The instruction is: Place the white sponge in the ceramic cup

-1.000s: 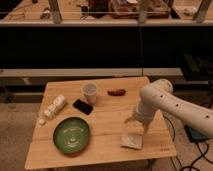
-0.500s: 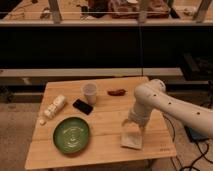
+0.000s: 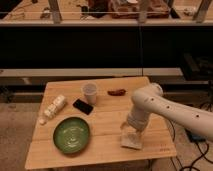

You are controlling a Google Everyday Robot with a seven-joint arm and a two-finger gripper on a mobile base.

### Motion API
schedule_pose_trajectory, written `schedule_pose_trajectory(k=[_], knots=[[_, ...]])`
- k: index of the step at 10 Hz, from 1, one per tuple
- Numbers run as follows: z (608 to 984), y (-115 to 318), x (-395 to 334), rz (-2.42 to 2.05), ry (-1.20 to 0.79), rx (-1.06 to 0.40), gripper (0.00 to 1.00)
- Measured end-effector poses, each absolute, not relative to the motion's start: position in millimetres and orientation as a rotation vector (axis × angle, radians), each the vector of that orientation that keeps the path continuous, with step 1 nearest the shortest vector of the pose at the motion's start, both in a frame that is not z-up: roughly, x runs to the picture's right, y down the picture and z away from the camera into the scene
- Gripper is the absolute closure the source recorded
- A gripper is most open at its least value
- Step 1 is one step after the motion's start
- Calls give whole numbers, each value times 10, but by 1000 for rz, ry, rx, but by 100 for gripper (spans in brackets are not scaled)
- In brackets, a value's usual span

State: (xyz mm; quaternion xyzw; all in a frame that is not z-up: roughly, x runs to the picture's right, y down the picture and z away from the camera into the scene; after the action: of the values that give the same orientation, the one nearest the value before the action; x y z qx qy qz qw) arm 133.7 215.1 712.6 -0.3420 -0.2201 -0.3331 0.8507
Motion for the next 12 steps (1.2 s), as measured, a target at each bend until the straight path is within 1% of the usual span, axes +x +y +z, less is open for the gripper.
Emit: schedule_pose_trajectory(k=[2,6,9,12], knots=[[7049,2149,1329,-658,-464,-722,35],[6906,2134,1399,-569,-472,-654,35],[6841,2138,1416,-546,-481,-640,35],[6775,2258,1503,-510,-503,-636,35]])
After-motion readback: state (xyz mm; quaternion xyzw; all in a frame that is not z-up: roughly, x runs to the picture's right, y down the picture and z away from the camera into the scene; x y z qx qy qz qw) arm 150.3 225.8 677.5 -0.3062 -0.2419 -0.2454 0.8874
